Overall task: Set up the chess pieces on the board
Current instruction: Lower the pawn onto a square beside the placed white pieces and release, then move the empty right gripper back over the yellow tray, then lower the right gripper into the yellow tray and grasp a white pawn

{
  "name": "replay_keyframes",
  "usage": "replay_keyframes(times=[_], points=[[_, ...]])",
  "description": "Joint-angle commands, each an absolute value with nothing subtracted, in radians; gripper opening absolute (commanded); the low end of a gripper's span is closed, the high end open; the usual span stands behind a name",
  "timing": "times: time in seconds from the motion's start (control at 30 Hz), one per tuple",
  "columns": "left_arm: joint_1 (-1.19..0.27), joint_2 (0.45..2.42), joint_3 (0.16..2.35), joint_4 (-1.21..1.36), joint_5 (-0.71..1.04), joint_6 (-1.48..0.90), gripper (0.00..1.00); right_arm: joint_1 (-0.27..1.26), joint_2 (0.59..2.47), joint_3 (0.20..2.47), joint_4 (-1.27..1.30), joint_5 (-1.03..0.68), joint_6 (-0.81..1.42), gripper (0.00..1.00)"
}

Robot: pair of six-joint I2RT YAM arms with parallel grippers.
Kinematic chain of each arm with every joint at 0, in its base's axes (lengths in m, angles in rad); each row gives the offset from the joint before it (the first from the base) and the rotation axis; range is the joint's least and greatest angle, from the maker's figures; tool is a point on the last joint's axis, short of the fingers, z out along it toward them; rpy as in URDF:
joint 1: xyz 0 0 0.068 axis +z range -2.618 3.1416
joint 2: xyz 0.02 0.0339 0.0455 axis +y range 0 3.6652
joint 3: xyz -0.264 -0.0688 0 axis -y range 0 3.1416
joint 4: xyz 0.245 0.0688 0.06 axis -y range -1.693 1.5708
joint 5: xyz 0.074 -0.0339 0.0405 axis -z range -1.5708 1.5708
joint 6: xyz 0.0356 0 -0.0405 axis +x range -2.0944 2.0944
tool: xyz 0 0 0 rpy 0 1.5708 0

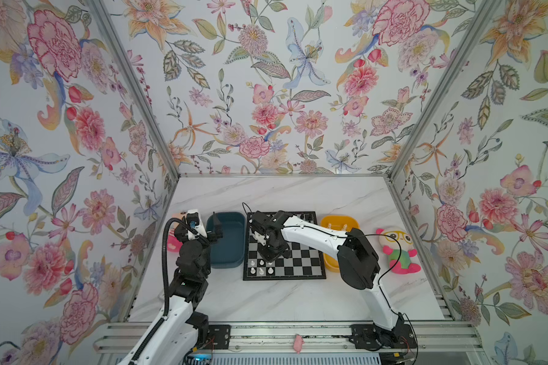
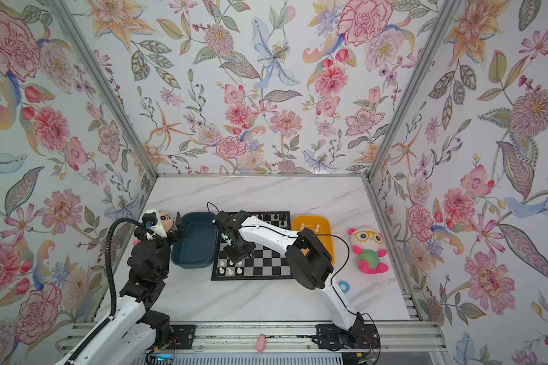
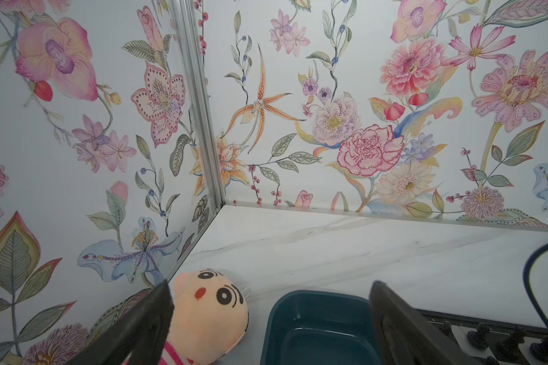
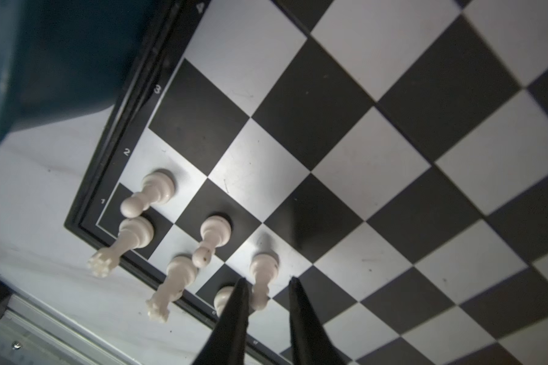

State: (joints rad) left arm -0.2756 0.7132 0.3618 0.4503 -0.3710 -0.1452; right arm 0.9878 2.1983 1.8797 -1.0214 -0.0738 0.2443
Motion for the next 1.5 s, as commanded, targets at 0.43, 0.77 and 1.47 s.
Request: replay_keyframes(times=[0.43, 0.77, 1.47], points=[[-0.287, 0.749, 0.370, 0.472, -0.361, -0.138, 0.98, 0.788, 1.860, 1.695, -1.010, 0.132, 0.233, 0.24], [-0.286, 0.816, 0.412, 0.468, -0.348, -0.151, 0.98, 0.565, 1.753, 1.494, -0.932, 0.156, 0.201, 0.24], [-0.287, 0.942, 0.488, 0.458, -0.321, -0.180, 0.96, 0.321, 1.823, 1.312, -0.766, 0.039, 0.134, 0.21]])
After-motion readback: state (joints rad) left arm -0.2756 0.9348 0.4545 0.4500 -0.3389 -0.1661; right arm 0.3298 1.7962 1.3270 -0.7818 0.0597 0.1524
